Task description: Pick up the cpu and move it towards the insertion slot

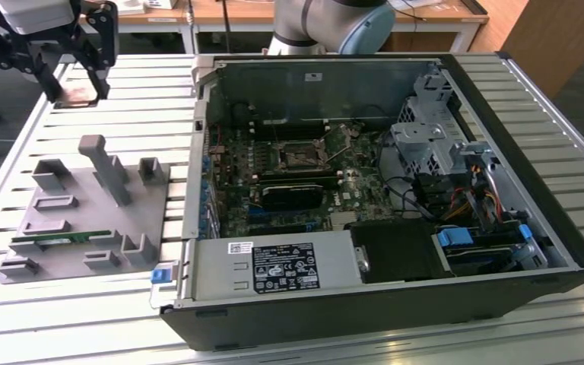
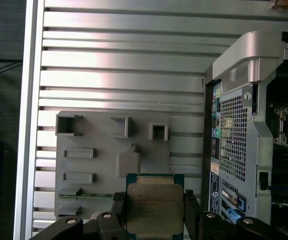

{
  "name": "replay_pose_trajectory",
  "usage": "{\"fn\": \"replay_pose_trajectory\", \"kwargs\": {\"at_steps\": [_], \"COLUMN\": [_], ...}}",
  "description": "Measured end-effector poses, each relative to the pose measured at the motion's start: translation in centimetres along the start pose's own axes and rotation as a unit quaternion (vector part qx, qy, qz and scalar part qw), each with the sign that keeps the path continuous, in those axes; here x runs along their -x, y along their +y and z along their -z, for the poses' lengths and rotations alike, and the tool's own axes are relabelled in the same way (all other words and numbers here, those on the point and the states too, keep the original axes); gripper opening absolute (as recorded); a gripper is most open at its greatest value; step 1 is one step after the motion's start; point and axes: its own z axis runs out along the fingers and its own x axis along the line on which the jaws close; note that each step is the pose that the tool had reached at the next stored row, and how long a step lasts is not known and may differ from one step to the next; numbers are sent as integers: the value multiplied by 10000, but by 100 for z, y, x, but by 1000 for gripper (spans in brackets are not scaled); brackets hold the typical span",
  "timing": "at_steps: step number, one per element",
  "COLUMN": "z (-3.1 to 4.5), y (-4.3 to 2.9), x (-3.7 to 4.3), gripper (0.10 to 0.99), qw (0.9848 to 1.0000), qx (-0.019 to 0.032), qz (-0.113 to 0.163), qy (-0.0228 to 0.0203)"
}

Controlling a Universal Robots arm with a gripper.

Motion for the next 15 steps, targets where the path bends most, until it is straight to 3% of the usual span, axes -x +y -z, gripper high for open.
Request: {"fn": "replay_pose_trajectory", "kwargs": {"at_steps": [15], "z": [0], "y": [-3], "x": [118], "gripper": [545], "qw": [10000], "qx": [0], "qz": [0], "qy": [0]}}
